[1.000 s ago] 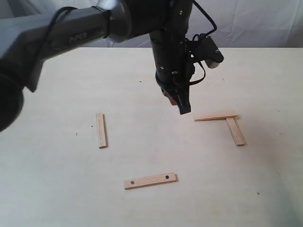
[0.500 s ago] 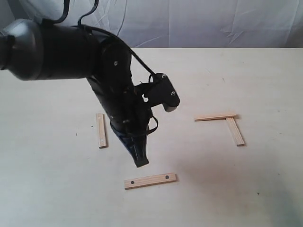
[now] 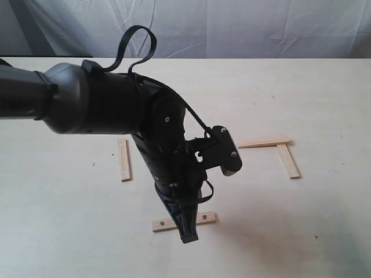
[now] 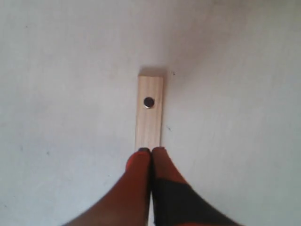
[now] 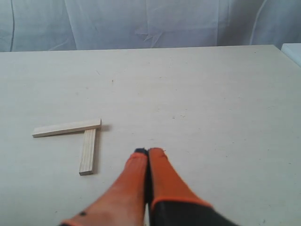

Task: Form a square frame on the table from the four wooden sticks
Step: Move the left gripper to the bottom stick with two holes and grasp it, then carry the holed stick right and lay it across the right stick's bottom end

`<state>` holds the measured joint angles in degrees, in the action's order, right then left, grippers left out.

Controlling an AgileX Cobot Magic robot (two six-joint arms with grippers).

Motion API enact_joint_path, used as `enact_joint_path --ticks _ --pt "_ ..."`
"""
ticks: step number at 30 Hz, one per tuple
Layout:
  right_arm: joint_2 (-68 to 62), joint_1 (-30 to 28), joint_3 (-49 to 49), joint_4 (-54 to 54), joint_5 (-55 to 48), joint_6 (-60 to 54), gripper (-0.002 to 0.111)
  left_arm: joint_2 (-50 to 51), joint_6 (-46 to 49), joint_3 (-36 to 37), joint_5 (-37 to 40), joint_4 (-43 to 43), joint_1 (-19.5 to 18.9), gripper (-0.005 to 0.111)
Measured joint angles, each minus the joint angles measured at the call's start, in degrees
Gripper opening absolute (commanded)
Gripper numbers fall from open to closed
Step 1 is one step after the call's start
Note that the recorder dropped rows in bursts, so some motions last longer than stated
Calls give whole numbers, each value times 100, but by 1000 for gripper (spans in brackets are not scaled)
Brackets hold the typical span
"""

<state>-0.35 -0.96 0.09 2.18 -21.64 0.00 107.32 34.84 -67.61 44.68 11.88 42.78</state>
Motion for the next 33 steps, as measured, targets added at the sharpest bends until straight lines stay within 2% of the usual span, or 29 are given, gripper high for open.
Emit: enact_joint_path --ticks 4,7,22,27,33 --pt "0 0 0 0 0 0 0 77 0 11 21 0 0 31" --pt "0 0 0 0 0 0 0 142 11 11 25 -10 0 43" --pt "0 0 0 0 0 0 0 528 11 34 -234 -321 0 43" --pt "0 0 0 0 0 0 0 674 11 45 -245 -352 0 38" --pt "0 0 0 0 0 0 0 674 11 45 -223 -366 0 0"
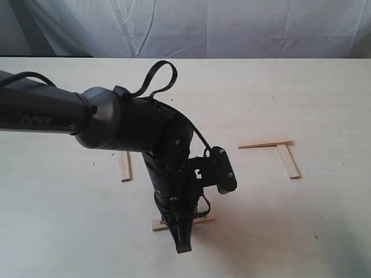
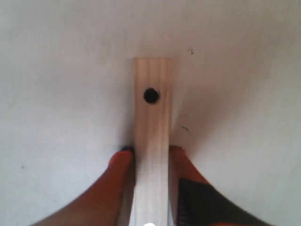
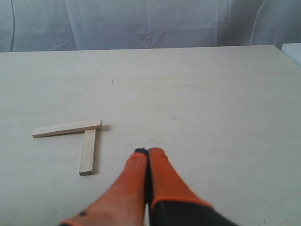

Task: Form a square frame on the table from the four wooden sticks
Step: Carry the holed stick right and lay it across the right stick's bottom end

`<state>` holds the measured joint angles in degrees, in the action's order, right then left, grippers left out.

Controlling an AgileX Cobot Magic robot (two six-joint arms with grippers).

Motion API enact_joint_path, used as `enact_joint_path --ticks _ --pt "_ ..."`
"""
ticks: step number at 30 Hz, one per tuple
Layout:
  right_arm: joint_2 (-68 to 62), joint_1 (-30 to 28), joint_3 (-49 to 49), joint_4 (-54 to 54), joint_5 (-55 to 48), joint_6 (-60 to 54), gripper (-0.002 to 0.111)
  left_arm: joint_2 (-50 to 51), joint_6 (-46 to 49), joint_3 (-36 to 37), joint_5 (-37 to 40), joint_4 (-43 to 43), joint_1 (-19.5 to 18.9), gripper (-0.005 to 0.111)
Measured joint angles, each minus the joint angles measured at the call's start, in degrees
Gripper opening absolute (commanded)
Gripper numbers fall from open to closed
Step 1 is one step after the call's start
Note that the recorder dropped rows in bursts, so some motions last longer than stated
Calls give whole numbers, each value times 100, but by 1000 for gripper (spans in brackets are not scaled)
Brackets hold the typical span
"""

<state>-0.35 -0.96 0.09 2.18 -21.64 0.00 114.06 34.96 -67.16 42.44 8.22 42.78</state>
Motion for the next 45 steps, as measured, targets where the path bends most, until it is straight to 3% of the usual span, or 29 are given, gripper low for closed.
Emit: enact_joint_path --ticks 8,17,27,32,45 --pt "0 0 0 0 0 0 0 94 0 -638 180 -224 0 0" --pt "0 0 0 0 0 0 0 276 11 -2608 306 -261 0 0" --pt "0 0 0 0 0 0 0 1797 481 -4737 1103 373 13 0" --pt "0 0 0 0 0 0 0 2260 719 -5154 1240 304 150 0" --pt "0 0 0 0 0 0 0 2521 765 -5200 1005 99 315 0"
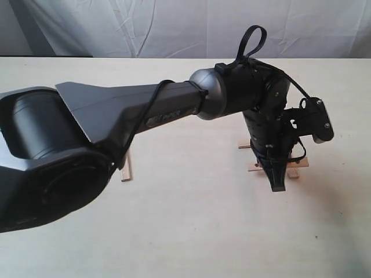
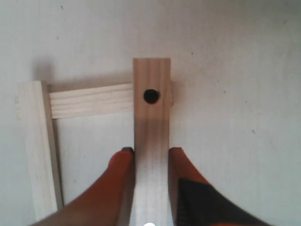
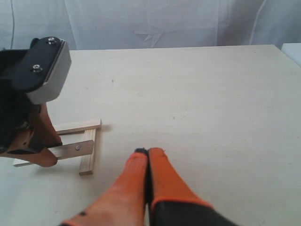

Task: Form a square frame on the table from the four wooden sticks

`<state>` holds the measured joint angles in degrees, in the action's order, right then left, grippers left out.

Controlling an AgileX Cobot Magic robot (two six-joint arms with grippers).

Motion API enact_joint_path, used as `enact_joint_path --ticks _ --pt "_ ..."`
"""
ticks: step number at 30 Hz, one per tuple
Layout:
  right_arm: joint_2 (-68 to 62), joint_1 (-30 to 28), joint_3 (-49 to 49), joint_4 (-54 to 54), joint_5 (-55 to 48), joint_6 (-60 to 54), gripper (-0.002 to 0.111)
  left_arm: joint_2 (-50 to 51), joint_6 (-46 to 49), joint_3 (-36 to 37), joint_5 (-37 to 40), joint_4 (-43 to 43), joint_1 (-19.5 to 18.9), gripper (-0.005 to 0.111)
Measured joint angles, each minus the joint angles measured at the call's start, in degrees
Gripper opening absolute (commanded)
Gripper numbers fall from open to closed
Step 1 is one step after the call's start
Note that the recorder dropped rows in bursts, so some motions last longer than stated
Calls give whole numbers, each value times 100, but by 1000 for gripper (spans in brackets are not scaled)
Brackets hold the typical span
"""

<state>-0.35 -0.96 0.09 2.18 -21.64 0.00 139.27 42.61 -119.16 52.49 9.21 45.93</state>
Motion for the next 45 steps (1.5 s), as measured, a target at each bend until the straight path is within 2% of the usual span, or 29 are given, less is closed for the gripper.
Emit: enact_joint_path --ticks 7,12,15,28,32,34,37,40,45 --pt "0 0 0 0 0 0 0 0 -11 0 95 -13 0 1" --pt "0 0 0 0 0 0 0 0 -533 0 31 -364 14 24" --pt "0 0 0 0 0 0 0 0 -576 0 18 -316 16 28" --pt "0 0 0 0 0 0 0 0 -424 0 188 -161 16 28" --pt "0 0 0 0 0 0 0 -100 -831 0 538 -412 16 0" --pt "0 0 0 0 0 0 0 -378 -1370 0 822 -725 -16 0" --pt "0 0 0 0 0 0 0 -887 -2180 -8 1534 -806 -431 0" --pt "0 0 0 0 0 0 0 -1177 -2610 164 1646 -810 -866 0" --pt "0 0 0 0 0 0 0 -1802 -2813 932 1696 -578 -1542 0"
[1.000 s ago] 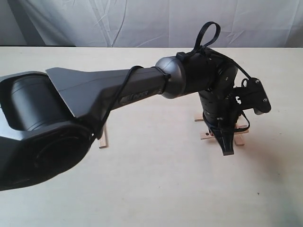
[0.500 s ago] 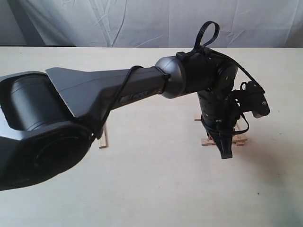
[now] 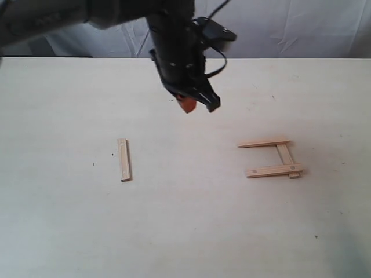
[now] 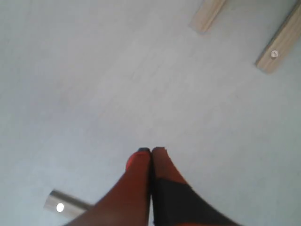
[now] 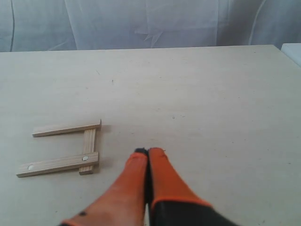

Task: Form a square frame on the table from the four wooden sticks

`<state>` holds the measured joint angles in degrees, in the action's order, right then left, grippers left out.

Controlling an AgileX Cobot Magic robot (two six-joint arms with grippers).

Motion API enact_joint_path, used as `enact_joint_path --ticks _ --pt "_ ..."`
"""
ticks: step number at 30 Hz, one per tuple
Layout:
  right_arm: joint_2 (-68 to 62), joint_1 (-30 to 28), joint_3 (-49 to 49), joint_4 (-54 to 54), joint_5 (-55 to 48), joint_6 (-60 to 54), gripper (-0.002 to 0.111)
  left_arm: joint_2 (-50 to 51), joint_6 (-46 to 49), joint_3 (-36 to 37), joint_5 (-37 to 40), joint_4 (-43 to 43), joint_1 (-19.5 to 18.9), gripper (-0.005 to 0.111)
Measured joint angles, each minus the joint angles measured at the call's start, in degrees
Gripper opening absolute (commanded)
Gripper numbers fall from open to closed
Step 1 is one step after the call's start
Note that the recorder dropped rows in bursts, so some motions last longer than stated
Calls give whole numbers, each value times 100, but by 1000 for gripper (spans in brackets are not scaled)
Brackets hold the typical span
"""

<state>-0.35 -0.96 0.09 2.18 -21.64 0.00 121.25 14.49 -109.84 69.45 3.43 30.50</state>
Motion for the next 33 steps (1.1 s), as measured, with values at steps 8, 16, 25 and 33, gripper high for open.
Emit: enact_joint_path --ticks 8,16,25,33 --pt "0 0 0 0 0 0 0 -1527 -235 2030 -427 586 -1270 0" --pt "0 0 0 0 0 0 0 -3610 -401 4563 -2084 772 -2257 0" --pt "0 0 0 0 130 0 0 -5786 -452 6576 -3248 1165 -2418 0" --pt "0 0 0 0 1852 0 0 -7616 -462 7629 -3644 1324 -2418 0"
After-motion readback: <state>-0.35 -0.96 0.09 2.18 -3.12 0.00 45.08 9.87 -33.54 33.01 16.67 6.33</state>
